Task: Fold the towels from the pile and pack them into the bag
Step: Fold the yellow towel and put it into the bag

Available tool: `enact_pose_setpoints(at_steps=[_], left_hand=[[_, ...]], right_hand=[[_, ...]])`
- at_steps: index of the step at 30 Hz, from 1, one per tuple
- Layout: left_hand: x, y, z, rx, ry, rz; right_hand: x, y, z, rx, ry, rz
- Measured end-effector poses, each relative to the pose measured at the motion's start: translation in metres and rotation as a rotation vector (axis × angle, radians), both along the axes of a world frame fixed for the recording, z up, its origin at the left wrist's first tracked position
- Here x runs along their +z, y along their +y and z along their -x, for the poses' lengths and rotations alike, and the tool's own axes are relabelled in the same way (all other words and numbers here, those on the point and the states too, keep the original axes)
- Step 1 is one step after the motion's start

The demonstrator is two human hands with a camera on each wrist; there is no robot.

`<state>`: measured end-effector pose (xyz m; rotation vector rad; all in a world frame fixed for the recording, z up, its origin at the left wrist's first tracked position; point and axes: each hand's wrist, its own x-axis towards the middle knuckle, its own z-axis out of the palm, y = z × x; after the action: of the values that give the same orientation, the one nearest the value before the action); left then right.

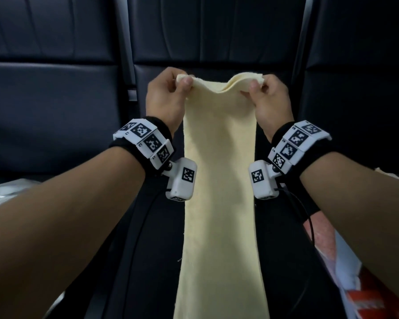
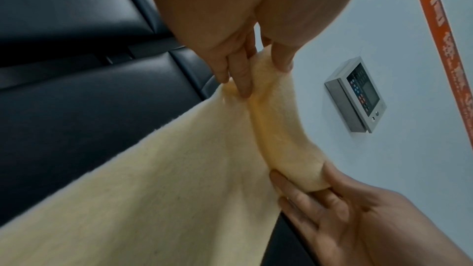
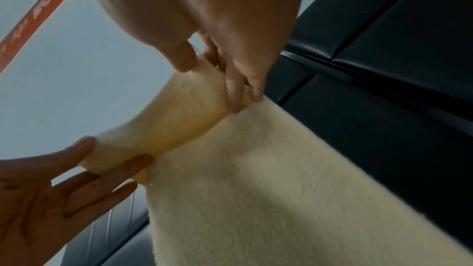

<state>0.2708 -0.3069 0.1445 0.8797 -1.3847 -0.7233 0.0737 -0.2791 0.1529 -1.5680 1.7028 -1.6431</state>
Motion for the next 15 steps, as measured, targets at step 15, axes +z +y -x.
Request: enact_pose_setpoints(at_steps=[15], left_hand=[[-0.071,0.148,-0.026,-0.093,0.015,-0.284]], right_hand=[[-0.072,0.161,-0.004,0.097,-0.132,-0.183]])
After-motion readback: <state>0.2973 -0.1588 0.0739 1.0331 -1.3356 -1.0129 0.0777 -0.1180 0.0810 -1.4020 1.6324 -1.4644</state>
